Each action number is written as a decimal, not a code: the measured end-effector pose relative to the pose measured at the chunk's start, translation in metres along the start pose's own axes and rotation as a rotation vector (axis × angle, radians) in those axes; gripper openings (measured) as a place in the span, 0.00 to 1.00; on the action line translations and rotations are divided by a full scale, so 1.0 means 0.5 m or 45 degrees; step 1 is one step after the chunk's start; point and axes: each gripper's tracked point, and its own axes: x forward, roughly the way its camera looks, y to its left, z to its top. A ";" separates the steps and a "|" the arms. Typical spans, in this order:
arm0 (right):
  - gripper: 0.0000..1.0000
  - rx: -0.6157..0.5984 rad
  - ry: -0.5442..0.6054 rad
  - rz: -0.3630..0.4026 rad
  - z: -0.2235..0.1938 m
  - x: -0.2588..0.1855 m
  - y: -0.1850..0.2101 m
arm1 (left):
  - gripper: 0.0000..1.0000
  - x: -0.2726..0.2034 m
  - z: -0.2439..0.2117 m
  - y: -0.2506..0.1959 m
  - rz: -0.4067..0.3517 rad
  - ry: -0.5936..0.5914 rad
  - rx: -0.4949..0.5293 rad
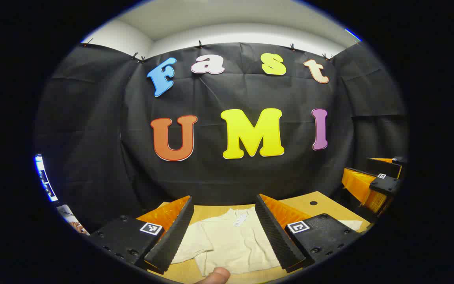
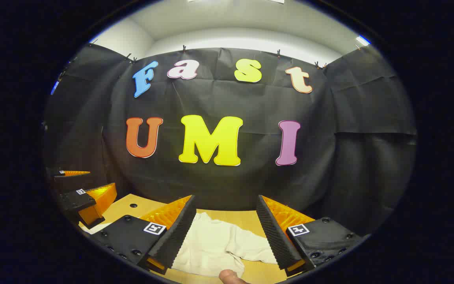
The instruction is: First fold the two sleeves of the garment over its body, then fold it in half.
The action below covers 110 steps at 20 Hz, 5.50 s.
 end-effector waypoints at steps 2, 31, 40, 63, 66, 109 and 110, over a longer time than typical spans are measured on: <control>0.96 -0.016 0.017 0.008 -0.006 0.010 -0.001 | 0.99 0.008 -0.007 -0.005 0.001 0.021 -0.002; 0.97 -0.006 0.155 -0.252 -0.140 0.134 -0.278 | 0.94 0.051 -0.031 -0.085 0.005 0.082 -0.013; 1.00 0.117 0.720 -0.641 -0.587 0.088 -0.657 | 0.99 0.038 -0.030 -0.136 0.117 0.113 -0.051; 0.81 0.628 1.447 -0.815 -0.779 0.112 -0.743 | 0.99 0.063 0.000 -0.122 0.077 0.089 -0.091; 0.56 0.689 1.481 -0.802 -0.787 0.109 -0.736 | 0.99 0.072 -0.008 -0.103 0.071 0.102 -0.087; 0.01 0.510 1.291 0.039 -0.358 0.563 0.257 | 1.00 0.066 -0.184 0.282 0.136 0.120 -0.157; 0.00 0.498 1.294 0.070 -0.362 0.572 0.293 | 0.99 0.067 -0.191 0.288 0.128 0.119 -0.162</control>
